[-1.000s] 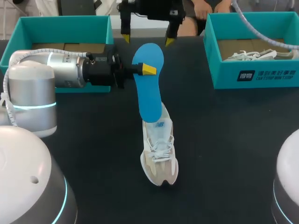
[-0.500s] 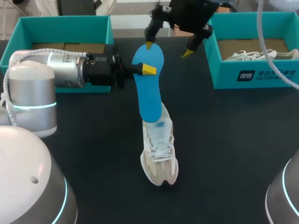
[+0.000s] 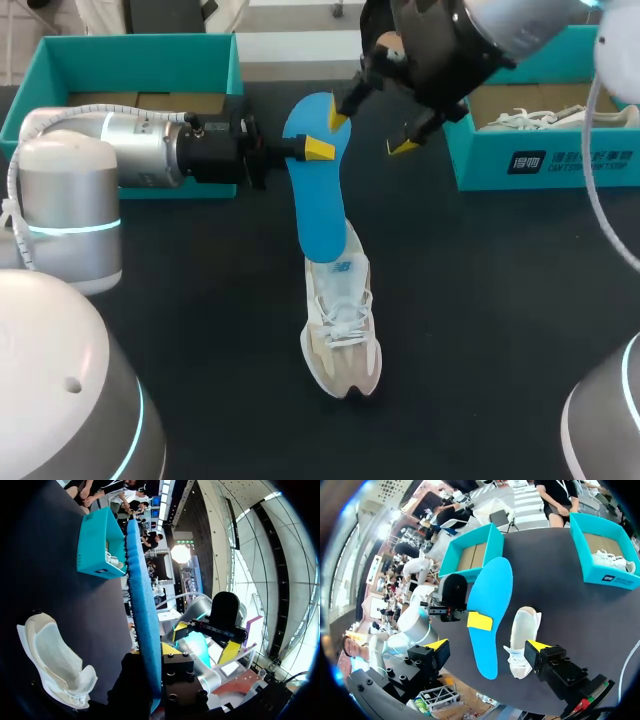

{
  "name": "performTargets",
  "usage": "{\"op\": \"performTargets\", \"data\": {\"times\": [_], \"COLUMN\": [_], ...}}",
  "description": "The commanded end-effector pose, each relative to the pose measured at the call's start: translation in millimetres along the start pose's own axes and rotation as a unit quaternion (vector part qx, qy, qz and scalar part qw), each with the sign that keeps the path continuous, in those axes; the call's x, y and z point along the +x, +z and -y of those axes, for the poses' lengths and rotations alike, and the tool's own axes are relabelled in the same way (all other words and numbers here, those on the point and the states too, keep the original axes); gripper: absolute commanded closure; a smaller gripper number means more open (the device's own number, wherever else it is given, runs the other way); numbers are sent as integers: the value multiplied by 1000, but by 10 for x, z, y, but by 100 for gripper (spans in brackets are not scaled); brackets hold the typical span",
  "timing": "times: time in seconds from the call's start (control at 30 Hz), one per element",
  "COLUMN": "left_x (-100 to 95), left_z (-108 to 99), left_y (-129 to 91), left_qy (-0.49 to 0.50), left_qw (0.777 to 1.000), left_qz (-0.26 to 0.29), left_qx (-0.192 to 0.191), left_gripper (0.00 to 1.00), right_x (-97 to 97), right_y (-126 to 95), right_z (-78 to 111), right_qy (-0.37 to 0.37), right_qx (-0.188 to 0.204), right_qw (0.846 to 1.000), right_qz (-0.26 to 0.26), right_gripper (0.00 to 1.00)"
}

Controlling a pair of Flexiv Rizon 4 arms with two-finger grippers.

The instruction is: Take the shoe out of the shoebox, open the shoe tongue, remove and reinsert the insole, then place the shoe into the shoebox

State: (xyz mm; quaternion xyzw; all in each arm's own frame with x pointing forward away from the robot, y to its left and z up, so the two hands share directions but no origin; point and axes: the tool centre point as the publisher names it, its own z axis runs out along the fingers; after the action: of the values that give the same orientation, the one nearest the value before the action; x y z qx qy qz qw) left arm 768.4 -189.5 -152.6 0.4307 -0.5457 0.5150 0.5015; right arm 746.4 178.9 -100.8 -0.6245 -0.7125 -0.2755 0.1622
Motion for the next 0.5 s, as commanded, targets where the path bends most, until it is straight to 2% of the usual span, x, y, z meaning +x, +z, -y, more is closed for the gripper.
{"op": "performTargets", "data": {"times": [0.03, 0.27, 0.5], "left_x": [3, 3, 3], "left_z": [-5, -5, -5], "left_y": [-4, -4, -4], "left_qy": [0, 0, 0], "left_qw": [1000, 1000, 1000], "left_qz": [1, 1, 1], "left_qx": [0, 0, 0], "left_gripper": [100, 100, 100], "right_x": [-114, -250, -326], "right_y": [89, 66, 35], "right_z": [18, 33, 25], "right_qy": [10, 22, 5], "right_qx": [-10, -20, -26], "right_qw": [969, 962, 942], "right_qz": [-248, -272, -333], "right_gripper": [0, 0, 0]}}
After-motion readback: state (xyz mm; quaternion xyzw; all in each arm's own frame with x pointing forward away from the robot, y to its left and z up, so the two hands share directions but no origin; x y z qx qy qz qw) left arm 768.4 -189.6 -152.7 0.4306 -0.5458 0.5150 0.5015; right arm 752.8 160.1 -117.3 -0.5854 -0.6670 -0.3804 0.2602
